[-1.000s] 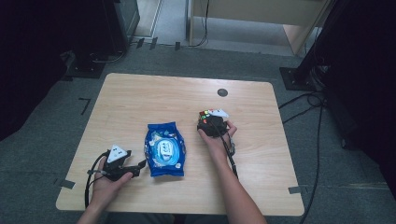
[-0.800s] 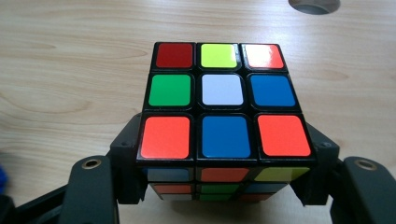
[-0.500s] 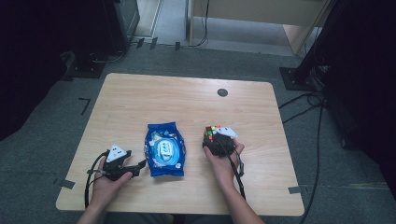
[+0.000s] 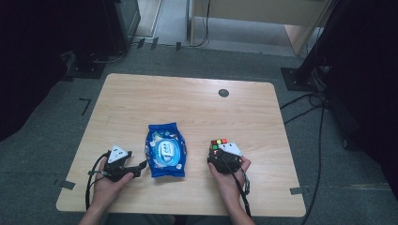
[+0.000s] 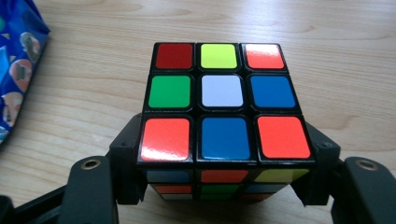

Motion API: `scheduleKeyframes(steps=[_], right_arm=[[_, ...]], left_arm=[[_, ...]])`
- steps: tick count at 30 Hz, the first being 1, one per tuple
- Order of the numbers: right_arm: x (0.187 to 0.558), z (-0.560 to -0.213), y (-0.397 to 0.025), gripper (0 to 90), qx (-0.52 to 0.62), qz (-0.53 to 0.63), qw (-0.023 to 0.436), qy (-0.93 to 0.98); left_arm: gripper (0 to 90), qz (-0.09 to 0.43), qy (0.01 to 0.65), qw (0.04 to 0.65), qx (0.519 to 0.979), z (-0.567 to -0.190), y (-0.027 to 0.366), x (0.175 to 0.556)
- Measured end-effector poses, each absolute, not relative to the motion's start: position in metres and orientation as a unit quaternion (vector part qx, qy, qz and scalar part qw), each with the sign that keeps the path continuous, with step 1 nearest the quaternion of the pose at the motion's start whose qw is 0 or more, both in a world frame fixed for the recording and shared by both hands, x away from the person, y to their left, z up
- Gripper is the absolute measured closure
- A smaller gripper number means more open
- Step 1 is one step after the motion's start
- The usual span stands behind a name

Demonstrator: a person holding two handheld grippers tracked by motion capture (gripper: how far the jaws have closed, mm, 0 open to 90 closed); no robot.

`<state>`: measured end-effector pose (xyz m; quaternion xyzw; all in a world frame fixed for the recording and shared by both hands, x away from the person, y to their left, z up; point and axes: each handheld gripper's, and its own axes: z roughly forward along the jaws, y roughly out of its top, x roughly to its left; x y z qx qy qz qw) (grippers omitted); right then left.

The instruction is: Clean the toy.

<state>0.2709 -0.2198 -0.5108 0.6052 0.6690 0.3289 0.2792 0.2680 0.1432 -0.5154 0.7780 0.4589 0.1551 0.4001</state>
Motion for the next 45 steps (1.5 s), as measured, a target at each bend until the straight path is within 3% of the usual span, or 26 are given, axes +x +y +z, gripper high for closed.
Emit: scheduleKeyframes(steps=[2, 6, 8, 11, 13, 17, 22, 28, 32, 36, 41, 45], right_arm=[[0.27, -0.507, -0.218, 26.8, 0.603, 0.336, 0.28, 0.667], [0.262, -0.488, -0.211, 23.0, 0.589, 0.35, 0.312, 0.658], [0.254, -0.474, -0.202, 26.9, 0.564, 0.363, 0.342, 0.658], [0.244, -0.459, -0.176, 29.6, 0.523, 0.381, 0.351, 0.677], [0.242, -0.456, -0.161, 39.6, 0.505, 0.407, 0.324, 0.688], [0.253, -0.471, -0.129, 61.4, 0.469, 0.433, 0.215, 0.739], [0.254, -0.491, -0.102, 65.8, 0.455, 0.428, 0.134, 0.769], [0.258, -0.498, -0.098, 63.3, 0.483, 0.41, 0.115, 0.765], [0.261, -0.499, -0.098, 71.6, 0.489, 0.401, 0.114, 0.766], [0.265, -0.5, -0.099, 88.8, 0.488, 0.405, 0.1, 0.766], [0.265, -0.502, -0.095, 90.0, 0.486, 0.412, 0.114, 0.762], [0.268, -0.503, -0.092, 90.0, 0.481, 0.426, 0.115, 0.757]], left_arm=[[22.9, 0.155, 0.458, 0.401, 0.778, -0.515, 0.143, 0.268], [22.9, 0.155, 0.456, 0.399, 0.78, -0.515, 0.143, 0.268], [22.8, 0.157, 0.456, 0.399, 0.78, -0.516, 0.142, 0.268], [22.8, 0.159, 0.454, 0.399, 0.78, -0.515, 0.142, 0.268], [22.9, 0.159, 0.453, 0.4, 0.78, -0.515, 0.142, 0.267], [22.9, 0.159, 0.453, 0.404, 0.779, -0.515, 0.143, 0.267], [22.9, 0.159, 0.449, 0.404, 0.781, -0.515, 0.142, 0.266], [22.9, 0.162, 0.447, 0.403, 0.782, -0.515, 0.141, 0.266], [23.1, 0.177, 0.439, 0.401, 0.784, -0.513, 0.14, 0.264], [23.1, 0.148, 0.44, 0.451, 0.762, -0.498, 0.142, 0.264], [23.1, 0.151, 0.403, 0.451, 0.782, -0.49, 0.118, 0.256], [23.1, 0.156, 0.413, 0.419, 0.793, -0.501, 0.103, 0.257]])
